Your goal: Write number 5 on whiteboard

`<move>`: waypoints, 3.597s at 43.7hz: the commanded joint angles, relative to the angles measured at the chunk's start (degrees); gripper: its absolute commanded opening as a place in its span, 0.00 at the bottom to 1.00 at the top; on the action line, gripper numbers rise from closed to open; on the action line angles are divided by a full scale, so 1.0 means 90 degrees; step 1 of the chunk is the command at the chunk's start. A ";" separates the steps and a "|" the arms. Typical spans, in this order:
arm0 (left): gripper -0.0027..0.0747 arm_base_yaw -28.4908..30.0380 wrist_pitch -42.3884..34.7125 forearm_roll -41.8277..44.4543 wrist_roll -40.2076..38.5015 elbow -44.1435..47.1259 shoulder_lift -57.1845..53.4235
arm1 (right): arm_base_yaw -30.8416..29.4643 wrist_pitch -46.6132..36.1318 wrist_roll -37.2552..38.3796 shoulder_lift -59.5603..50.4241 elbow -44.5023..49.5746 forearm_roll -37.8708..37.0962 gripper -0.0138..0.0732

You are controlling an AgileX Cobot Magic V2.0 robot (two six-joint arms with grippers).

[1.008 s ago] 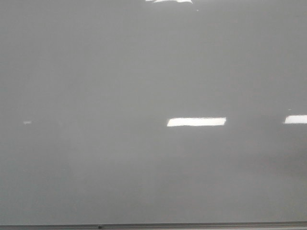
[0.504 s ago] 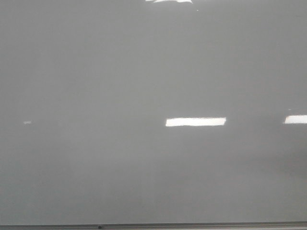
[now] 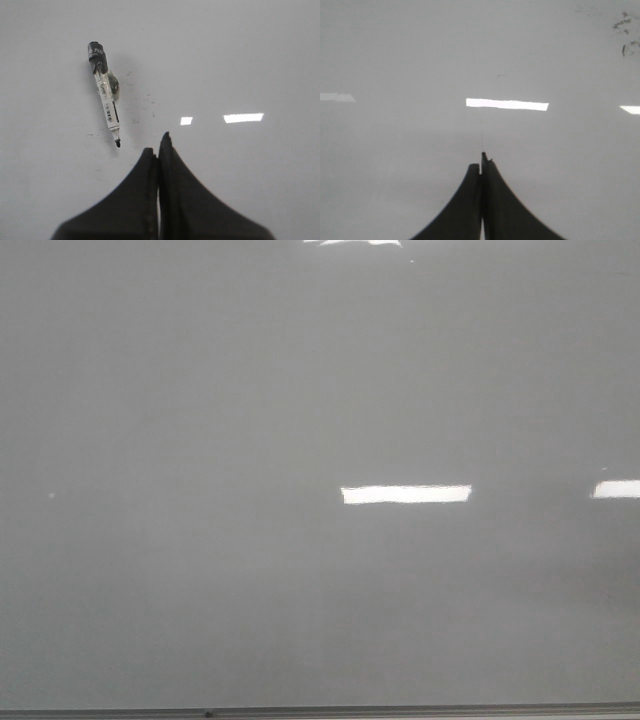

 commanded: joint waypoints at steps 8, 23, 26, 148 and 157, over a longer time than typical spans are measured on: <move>0.01 -0.0038 -0.1663 -0.0313 -0.0073 -0.0218 -0.0084 | -0.0019 -0.1097 -0.0014 -0.0112 -0.0345 0.0571 0.09; 0.01 -0.0038 0.0064 -0.0195 -0.0073 -0.2269 0.1158 | -0.0019 0.0548 -0.0038 0.1011 -0.2659 0.1018 0.09; 0.01 -0.0038 0.0235 -0.0195 -0.0073 -0.2496 0.1565 | -0.0019 0.0542 -0.0118 0.1455 -0.2922 0.0968 0.09; 0.42 0.1158 -0.1568 -0.0329 -0.0043 -0.4815 0.9388 | -0.0011 0.0560 -0.0670 0.2093 -0.3082 0.0700 0.80; 0.04 0.1158 -0.1647 -0.0204 -0.0043 -0.4815 0.9388 | -0.0011 0.0560 -0.0670 0.2093 -0.3082 0.0700 0.80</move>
